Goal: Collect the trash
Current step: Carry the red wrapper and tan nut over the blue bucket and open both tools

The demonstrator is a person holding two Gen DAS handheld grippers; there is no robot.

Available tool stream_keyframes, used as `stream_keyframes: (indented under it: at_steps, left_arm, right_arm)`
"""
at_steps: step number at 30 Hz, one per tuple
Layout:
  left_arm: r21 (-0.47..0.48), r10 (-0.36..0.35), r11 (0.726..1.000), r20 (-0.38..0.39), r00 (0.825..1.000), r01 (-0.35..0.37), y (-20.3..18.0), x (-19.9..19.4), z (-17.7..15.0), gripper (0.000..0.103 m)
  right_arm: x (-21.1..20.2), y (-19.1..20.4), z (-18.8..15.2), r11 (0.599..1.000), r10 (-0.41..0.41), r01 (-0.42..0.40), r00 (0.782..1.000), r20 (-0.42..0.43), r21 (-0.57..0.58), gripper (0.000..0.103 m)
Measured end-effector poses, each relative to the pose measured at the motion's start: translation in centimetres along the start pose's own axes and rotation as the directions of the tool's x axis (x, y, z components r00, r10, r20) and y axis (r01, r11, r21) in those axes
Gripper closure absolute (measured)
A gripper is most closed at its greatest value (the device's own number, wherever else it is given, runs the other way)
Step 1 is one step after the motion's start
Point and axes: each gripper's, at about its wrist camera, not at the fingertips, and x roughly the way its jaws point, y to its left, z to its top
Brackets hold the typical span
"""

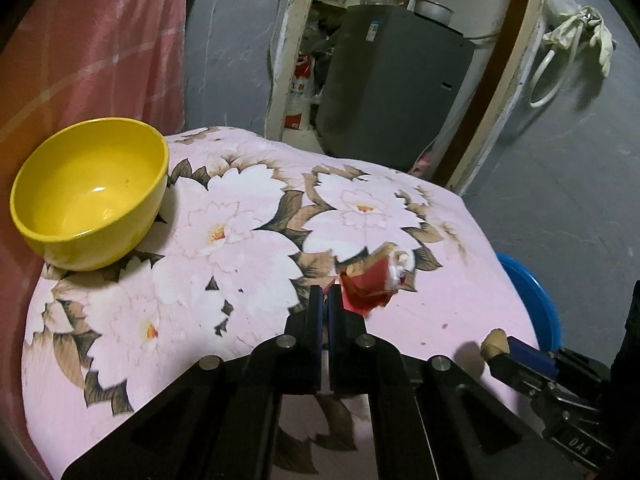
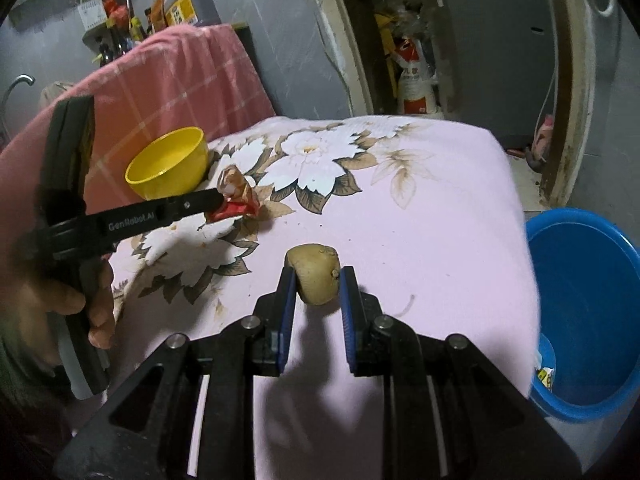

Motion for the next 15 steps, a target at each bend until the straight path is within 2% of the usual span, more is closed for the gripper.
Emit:
stream_keyframes:
  at_steps: [5,9,12,15]
  left_arm:
    - [0.01,-0.014,1.0,0.023,1.0,0.014,-1.0,-1.5,-0.2,0.103]
    - [0.021,-0.036,0.999,0.07,0.997,0.035,-2.7,-3.3,0.0,0.103]
    - [0.039,-0.056,0.998,0.12,0.991,0.051,-4.1,-4.8,0.4,0.103]
    - [0.058,-0.081,0.996,0.182,0.98,0.072,-5.8,-6.3,0.9,0.103]
  right_arm:
    - [-2.1,-0.1,-0.2,1.0,-0.005,0.005,0.999,0.042,0.012,0.073]
    - [-4.2,0.0,-0.2,1.0,-0.011,0.009,0.994,0.104,0.017,0.073]
    - [-6.3,0.0,0.1,1.0,-0.019,0.017,0.985,0.172,0.014,0.073]
    - [-8.7,0.0,0.6,0.999,-0.032,0.03,0.966,0.258,0.009,0.073]
